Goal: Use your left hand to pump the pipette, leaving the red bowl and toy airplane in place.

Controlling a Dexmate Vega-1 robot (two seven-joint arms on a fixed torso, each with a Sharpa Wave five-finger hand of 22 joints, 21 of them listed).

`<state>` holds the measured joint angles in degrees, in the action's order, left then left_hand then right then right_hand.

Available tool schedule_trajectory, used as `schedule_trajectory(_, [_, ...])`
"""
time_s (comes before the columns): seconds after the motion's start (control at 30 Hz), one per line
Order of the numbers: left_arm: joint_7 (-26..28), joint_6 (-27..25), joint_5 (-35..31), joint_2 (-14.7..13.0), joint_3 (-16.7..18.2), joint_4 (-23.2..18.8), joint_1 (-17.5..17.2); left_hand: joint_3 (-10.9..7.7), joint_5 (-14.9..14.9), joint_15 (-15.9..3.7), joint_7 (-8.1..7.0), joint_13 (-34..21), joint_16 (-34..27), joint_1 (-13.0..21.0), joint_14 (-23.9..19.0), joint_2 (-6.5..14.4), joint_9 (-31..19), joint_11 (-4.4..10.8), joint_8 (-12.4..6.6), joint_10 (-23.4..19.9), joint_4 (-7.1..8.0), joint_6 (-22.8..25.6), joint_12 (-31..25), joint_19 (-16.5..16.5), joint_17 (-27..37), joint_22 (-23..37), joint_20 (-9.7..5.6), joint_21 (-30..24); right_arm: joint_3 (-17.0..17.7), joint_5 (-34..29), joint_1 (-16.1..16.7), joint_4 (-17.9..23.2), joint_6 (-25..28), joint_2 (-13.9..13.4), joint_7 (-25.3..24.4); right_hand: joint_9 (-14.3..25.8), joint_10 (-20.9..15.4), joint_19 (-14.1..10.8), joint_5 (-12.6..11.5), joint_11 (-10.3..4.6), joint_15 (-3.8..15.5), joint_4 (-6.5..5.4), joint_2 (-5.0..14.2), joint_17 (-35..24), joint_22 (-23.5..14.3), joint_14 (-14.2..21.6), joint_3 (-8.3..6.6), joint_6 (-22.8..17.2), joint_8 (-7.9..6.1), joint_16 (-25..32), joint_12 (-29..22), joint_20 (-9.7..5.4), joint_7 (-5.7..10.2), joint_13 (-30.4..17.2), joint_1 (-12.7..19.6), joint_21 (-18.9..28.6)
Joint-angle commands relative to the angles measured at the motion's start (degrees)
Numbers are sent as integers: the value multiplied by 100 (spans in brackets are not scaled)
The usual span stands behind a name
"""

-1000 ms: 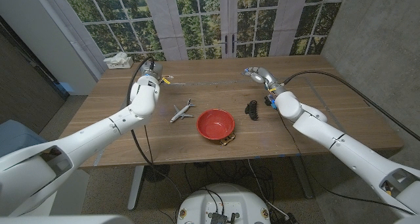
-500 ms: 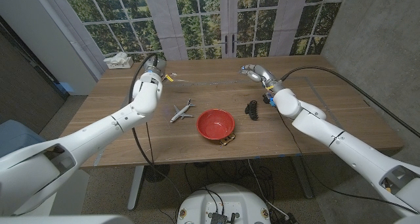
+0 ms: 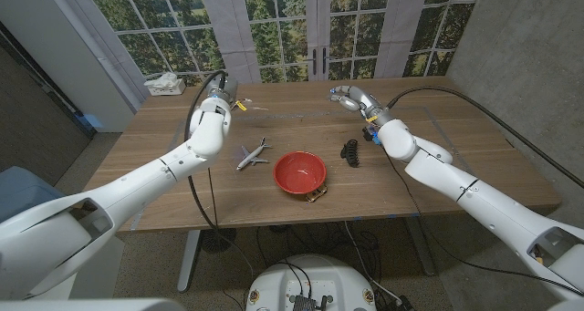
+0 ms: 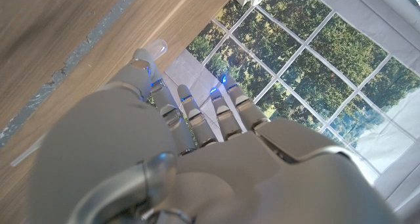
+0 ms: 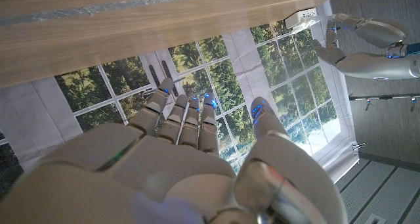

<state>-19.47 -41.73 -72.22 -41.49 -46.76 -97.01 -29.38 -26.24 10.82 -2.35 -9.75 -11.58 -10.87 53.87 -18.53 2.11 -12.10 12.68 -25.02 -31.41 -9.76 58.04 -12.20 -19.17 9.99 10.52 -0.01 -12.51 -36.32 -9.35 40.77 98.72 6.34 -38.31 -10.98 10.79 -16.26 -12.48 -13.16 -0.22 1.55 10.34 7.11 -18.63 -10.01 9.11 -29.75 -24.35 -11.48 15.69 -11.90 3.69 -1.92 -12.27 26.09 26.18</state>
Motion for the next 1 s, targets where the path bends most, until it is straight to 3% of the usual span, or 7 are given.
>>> schedule_trajectory(0.03, [149, 47, -69, 215, -40, 92, 83, 38, 31, -901, -50, -12, 2, 54, -15, 20, -33, 2, -29, -46, -7, 73, 7, -13, 8, 19, -43, -25, -27, -221, -49, 20, -124, 52, -24, 20, -5, -47, -27, -33, 26, -33, 27, -8, -9, 1, 0, -10, -22, 5, 8, 5, 51, -18, 55, -29])
schedule_trajectory(0.67, [231, 145, -107, 404, -152, 108, 213, 89, 39, -901, -60, -11, 6, 64, -14, 34, -42, 2, -33, -51, -2, 77, 21, -19, 9, 18, -53, -21, -80, -571, -129, -33, -232, 162, -117, 24, -21, -185, -29, 11, 34, 1, -42, -6, -15, 70, 10, -62, -40, 41, -6, 73, 105, -16, 247, -41])
schedule_trajectory(1.0, [194, 190, -226, 512, -225, 56, 275, 114, 42, -903, -63, -11, 10, 71, -8, 38, -46, 2, -30, -52, -3, 65, 27, -21, 8, 18, -55, -19, -68, -620, -112, 8, -251, 150, -81, 25, -9, -234, -28, -40, 35, 1, -58, -9, -18, 113, 13, -133, -58, 66, -5, 89, 120, -15, 361, -56])
